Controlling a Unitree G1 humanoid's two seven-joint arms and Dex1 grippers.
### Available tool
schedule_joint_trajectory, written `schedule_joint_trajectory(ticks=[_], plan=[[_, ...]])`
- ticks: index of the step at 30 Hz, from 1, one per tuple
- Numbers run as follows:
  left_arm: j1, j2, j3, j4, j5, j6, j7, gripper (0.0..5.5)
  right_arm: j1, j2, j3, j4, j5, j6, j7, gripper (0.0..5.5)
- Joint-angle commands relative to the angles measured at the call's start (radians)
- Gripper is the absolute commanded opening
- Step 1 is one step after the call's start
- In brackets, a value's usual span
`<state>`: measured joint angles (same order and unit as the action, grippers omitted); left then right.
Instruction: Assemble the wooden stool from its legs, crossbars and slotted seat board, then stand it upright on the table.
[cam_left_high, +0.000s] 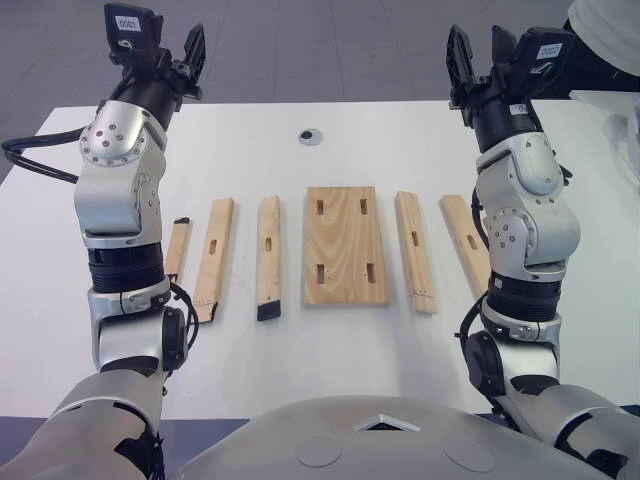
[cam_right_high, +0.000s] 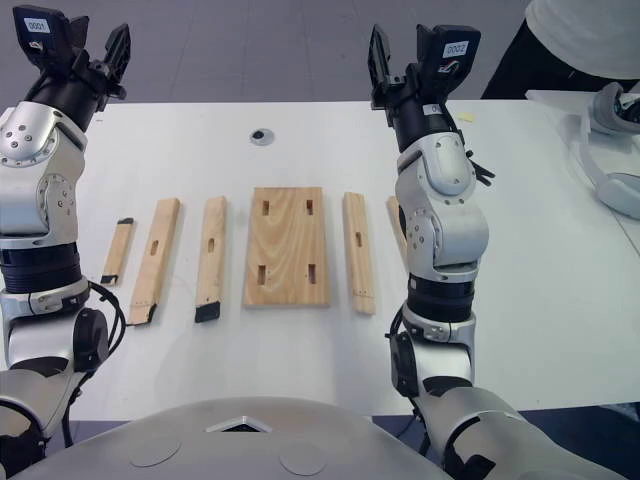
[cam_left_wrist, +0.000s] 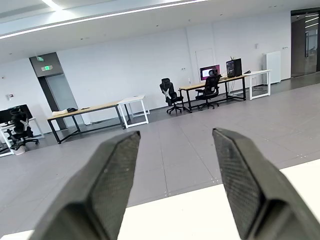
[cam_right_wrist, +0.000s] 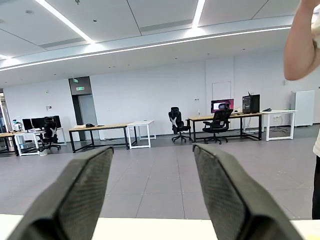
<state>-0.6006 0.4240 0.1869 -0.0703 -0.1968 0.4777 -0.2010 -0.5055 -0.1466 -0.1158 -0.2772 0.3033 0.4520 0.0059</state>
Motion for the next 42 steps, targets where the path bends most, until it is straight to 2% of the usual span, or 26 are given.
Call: schedule_joint_trajectory(ticks=[1,6,11,15,19,23,27,31,42], plan=[[0.026,0.011,0.025,0.018,-0.031,0.038,-0.031,2.69,0.007,0.003,-0.011,0.015,-0.014,0.011,-0.010,3.00],[0.084,0.067,0.039,0.030,-0.018,0.027,-0.077,2.69,0.021,0.007,-0.024,0.015,-0.018,0.019,-0.025,3.00],[0.070,0.010,0.061,0.000,-0.058,0.002,-0.048,2.69,0.024,0.015,-0.025,0.016,-0.025,0.022,-0.026,3.00],[0.085,0.025,0.046,0.005,-0.044,0.004,-0.075,2.69,0.034,0.019,-0.028,0.002,-0.029,0.031,-0.030,3.00],[0.143,0.212,0.006,0.054,0.016,0.093,-0.199,2.69,0.079,0.040,-0.035,-0.040,-0.037,0.034,-0.057,3.00],[0.287,0.275,0.001,-0.036,-0.035,0.256,-0.299,2.69,0.120,0.059,-0.038,-0.078,-0.042,0.037,-0.083,3.00],[0.409,0.267,0.050,-0.092,-0.097,0.416,-0.315,2.69,0.176,0.078,-0.041,-0.128,-0.048,0.043,-0.115,3.00],[0.438,0.249,0.070,-0.029,-0.080,0.423,-0.276,2.69,0.207,0.096,-0.035,-0.147,-0.051,0.043,-0.133,3.00],[0.550,0.191,0.065,-0.033,-0.066,0.417,-0.232,2.69,0.175,0.072,-0.050,-0.122,-0.042,0.044,-0.111,3.00]])
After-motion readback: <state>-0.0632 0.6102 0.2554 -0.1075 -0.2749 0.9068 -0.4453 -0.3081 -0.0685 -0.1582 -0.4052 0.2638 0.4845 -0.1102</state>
